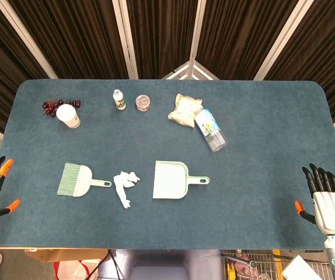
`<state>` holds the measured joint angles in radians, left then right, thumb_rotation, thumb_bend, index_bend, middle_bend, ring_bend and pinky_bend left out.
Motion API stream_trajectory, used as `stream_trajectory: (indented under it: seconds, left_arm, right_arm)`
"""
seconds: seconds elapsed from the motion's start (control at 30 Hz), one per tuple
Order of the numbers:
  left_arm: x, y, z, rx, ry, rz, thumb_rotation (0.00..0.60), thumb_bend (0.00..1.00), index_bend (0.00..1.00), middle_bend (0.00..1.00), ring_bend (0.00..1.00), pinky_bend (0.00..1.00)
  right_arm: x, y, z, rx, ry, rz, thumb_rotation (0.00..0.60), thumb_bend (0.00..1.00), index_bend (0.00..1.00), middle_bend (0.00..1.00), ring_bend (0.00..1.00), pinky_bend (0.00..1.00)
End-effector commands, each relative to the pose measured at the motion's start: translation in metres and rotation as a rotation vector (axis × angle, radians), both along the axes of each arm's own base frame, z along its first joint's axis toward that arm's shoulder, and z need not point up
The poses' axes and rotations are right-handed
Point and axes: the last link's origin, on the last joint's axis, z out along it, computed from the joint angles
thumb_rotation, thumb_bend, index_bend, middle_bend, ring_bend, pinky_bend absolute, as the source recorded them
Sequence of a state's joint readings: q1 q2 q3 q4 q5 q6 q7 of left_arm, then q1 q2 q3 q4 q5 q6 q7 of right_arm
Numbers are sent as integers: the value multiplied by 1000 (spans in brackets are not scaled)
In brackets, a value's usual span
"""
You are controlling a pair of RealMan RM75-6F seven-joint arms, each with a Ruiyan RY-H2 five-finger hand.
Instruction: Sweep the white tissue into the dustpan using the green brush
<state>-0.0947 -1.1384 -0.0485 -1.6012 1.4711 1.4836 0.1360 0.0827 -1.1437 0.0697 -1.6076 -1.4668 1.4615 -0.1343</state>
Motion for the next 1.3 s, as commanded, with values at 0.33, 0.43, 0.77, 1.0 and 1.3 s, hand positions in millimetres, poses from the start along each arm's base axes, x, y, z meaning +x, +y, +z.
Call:
stream_trajectory:
  seconds: [0.33,0.43,0.77,1.0,1.3]
  left_arm:
    - [0,-1,0,-7,5,2,600,12,0,0,0,0]
    - [-1,-1,0,-10,4,10,600,12,0,0,0,0]
    - [1,0,2,5,4,7,600,12,0,0,0,0]
    - [5,2,-5,-22,30,0,600,12,0,0,0,0]
    - [6,3,-4,-12,35,-7,600,12,0,0,0,0]
  right_arm:
    - [1,1,-1,8,-1,0,600,341,0,0,0,87]
    - [3,2,-2,11,-8,1,600,341,0,0,0,87]
    - [21,-8,-7,31,-9,60,600,341,3,52,70,175]
    - [61,-43,-39,96,44,108,600,341,239,591,634,763]
    - [95,-66,-110,242,96,106,600,340,398,796,808,897]
